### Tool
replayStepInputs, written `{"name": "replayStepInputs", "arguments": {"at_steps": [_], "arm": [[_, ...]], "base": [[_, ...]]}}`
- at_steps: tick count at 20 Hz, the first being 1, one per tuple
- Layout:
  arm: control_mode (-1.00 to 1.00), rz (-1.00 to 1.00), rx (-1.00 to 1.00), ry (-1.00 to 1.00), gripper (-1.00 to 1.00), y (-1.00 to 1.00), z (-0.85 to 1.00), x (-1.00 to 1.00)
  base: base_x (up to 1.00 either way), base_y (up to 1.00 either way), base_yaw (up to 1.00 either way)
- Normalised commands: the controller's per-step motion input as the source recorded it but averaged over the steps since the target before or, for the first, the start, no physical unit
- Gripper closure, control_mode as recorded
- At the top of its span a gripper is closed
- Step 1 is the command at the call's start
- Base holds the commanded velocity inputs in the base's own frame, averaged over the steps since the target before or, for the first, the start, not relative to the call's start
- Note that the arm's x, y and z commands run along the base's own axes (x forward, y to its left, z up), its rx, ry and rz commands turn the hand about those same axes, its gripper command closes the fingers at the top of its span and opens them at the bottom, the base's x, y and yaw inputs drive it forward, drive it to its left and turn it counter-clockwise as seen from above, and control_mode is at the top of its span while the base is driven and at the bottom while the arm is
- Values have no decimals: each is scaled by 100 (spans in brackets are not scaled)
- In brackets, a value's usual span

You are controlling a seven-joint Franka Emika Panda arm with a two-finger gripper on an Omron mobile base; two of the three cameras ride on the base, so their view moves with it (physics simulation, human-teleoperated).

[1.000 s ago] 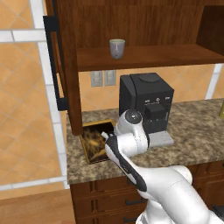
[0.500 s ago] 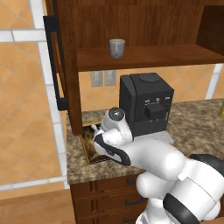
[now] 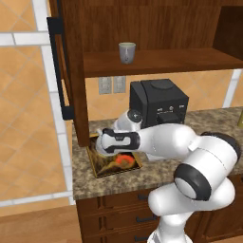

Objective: Pick the kettle from the counter and place it on the tray. Then pick the mug from the cabinet and place it on the tray. Then close the cabinet doors.

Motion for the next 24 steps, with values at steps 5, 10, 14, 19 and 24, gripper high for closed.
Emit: {"name": "replayStepInputs", "arguments": {"at_steps": [5,10,14,19,24], "arm": [[-100,-12,0,0,100,11,-3,38],[-100,-10,2,0,100,22,-5,45],[-100,-7,1,3,100,23,-7,50],[-100,-9,0,14,100,15,-14,42],[-100,-11,0,7,-100,9,-7,7]], "base": [[0,0,0],[0,0,0],[0,0,0],[0,0,0],[0,0,0]]}}
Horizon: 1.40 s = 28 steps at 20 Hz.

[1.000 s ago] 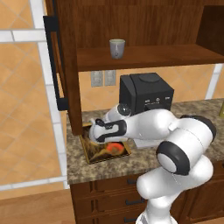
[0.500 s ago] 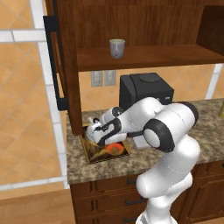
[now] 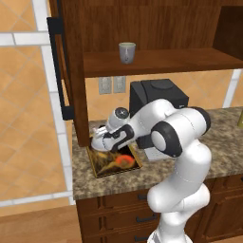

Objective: Pick the kettle from the counter and place it on the tray. Then pick the mug from the cabinet and place it on the tray. Then close the cabinet doors.

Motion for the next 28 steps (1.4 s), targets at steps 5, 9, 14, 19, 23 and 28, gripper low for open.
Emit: {"name": "replayStepInputs", "arguments": {"at_steps": [5,9,14,19,23,28], "arm": [[-100,-14,0,5,-100,8,-1,-6],[-100,-17,0,0,-100,-3,4,-20],[-100,-14,0,0,-100,-7,31,-36],[-100,-12,0,-3,-100,-14,34,-41],[-100,-3,0,-1,-100,-18,73,-41],[-100,0,2,0,-100,-14,70,-52]], "base": [[0,0,0],[0,0,0],[0,0,0],[0,0,0],[0,0,0],[0,0,0]]}}
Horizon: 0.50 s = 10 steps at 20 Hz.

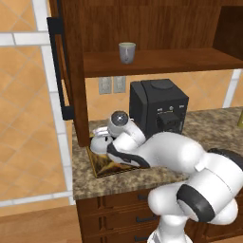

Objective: Pick the kettle from the counter and place it on the tray. Then pick the mug from the cabinet and place it on the tray. Then close the cabinet doors.

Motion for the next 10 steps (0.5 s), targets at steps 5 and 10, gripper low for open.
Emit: {"name": "replayStepInputs", "arguments": {"at_steps": [5,10], "arm": [[-100,0,2,1,-100,-16,67,-63],[-100,0,0,1,-100,-16,62,-64]], "base": [[0,0,0],[0,0,0]]}}
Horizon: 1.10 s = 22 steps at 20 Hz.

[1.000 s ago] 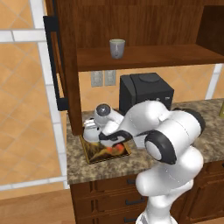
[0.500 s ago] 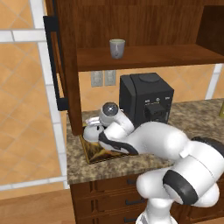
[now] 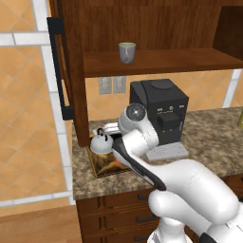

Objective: Pick the kettle from the counter and place it on the tray. Then pick the mug from the cabinet and place it on the tray. Then close the cabinet doors.

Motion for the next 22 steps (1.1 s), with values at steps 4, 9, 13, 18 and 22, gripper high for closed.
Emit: {"name": "replayStepInputs", "arguments": {"at_steps": [4,9,13,18,22], "arm": [[-100,0,0,1,-100,-17,57,-58],[-100,0,-8,-4,-100,-18,47,-61],[-100,0,-14,-6,-100,-3,38,-52],[-100,0,-9,-23,-100,-8,48,-47],[-100,0,-2,-10,-100,-5,70,-25]], "base": [[0,0,0],[0,0,0],[0,0,0],[0,0,0],[0,0,0]]}}
